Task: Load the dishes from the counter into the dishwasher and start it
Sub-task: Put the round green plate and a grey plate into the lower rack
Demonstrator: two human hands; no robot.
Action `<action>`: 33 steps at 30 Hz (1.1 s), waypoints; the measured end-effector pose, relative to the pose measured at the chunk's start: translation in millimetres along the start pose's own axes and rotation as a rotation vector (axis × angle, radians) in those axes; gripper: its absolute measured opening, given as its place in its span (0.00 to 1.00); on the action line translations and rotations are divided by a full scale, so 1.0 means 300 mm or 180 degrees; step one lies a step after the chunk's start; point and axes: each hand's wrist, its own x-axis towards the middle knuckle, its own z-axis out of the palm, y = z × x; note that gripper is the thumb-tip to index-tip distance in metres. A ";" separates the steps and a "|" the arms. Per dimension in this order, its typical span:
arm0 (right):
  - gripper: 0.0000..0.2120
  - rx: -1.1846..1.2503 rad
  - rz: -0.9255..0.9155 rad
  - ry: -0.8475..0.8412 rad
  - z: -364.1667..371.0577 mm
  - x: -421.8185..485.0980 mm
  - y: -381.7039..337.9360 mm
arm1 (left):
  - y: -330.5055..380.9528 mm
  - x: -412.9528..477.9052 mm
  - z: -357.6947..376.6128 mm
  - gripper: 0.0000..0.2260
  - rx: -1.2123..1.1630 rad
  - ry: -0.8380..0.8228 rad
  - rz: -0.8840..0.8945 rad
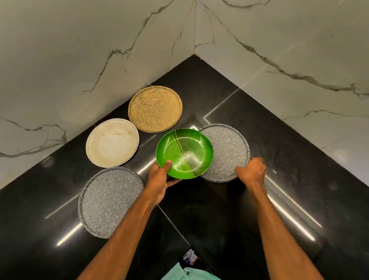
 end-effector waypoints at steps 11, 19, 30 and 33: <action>0.05 0.2572 0.0472 -0.1040 -0.116 -0.376 0.243 | -0.129 -0.217 -0.065 0.12 0.0247 0.0088 -0.0109; 0.07 0.3146 0.0052 -0.1225 -0.253 -0.618 0.553 | -0.293 -0.463 0.009 0.15 0.0340 -0.0959 -0.0713; 0.31 0.2587 -0.0496 0.0782 -0.433 -0.913 0.994 | -0.583 -0.766 0.239 0.19 0.1163 -0.1513 -0.0533; 0.18 0.1847 -0.0566 0.1277 -0.455 -0.995 1.117 | -0.664 -0.849 0.257 0.20 0.1404 -0.1710 -0.0600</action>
